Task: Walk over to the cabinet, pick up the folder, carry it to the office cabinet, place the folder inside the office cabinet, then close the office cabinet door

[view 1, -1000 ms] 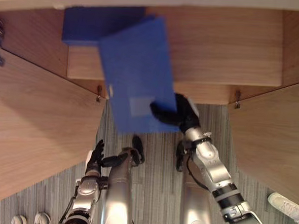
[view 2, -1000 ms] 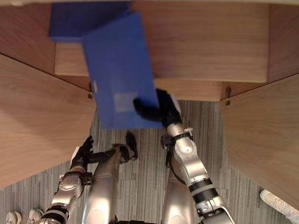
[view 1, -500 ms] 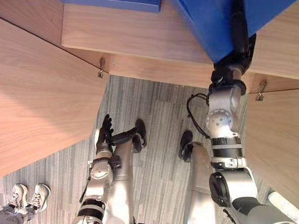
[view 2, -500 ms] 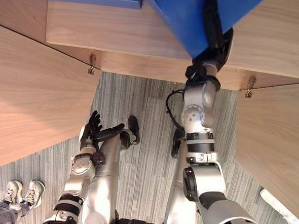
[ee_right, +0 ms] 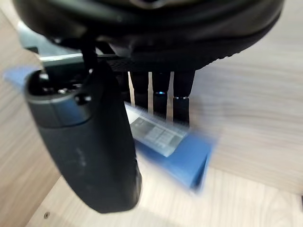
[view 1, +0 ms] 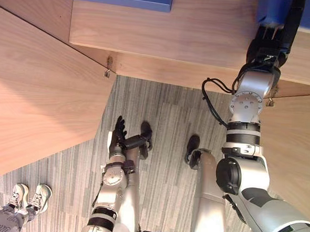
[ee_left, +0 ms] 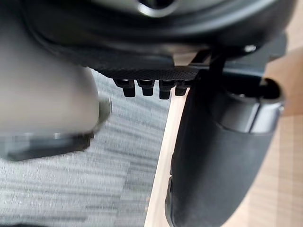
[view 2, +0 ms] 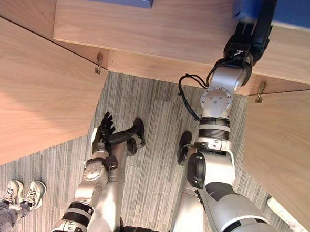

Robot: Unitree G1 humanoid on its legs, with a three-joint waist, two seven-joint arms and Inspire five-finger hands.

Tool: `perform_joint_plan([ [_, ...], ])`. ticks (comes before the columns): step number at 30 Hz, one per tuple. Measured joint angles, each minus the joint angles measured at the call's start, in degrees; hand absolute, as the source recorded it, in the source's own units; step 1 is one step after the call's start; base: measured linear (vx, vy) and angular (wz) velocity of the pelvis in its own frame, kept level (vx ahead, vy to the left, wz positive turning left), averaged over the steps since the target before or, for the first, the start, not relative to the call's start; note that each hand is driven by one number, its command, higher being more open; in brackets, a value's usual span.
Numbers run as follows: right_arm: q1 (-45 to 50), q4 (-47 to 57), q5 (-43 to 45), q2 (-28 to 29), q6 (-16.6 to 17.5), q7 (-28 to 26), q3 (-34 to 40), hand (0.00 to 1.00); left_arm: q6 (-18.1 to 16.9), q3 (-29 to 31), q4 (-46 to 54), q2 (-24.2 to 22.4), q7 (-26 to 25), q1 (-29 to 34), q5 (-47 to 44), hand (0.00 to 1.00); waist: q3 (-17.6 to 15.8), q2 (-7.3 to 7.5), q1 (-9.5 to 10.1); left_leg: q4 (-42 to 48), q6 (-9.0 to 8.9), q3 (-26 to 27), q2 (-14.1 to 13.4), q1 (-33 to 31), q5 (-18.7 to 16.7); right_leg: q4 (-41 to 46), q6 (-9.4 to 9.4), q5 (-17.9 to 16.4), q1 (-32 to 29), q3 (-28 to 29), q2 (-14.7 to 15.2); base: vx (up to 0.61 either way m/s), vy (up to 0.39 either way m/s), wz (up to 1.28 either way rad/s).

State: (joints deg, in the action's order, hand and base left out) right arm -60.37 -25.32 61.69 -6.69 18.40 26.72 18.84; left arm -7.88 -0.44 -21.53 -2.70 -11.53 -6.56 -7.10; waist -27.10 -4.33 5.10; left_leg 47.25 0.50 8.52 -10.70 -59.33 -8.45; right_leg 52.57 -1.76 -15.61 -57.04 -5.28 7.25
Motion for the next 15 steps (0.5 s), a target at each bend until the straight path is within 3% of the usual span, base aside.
perform_joint_plan([
  [5, 0.90, -0.08, -1.44, -3.85, -1.60, -3.07, -8.08, 1.00, -0.01, 0.15, 1.32, 0.02, 0.35, 1.67, -0.04, 1.00, 0.00, 0.00, -0.48, -0.25, -0.03, 0.07, -0.04, 0.69, 0.07, -0.25, 0.03, 0.02, 0.61, -0.01, -0.03, -0.01, -0.037, 0.00],
  [15, 6.47, -0.78, -16.01, -13.18, -9.28, -14.76, -23.64, 1.00, -0.13, 0.23, 1.31, 0.17, 2.15, 5.07, -0.31, 1.00, 0.11, 0.05, -1.35, -3.99, 0.09, 1.86, -0.19, 5.74, 0.30, -4.16, 0.28, 0.94, 5.34, 0.00, -0.01, -0.01, -0.029, -0.01],
])
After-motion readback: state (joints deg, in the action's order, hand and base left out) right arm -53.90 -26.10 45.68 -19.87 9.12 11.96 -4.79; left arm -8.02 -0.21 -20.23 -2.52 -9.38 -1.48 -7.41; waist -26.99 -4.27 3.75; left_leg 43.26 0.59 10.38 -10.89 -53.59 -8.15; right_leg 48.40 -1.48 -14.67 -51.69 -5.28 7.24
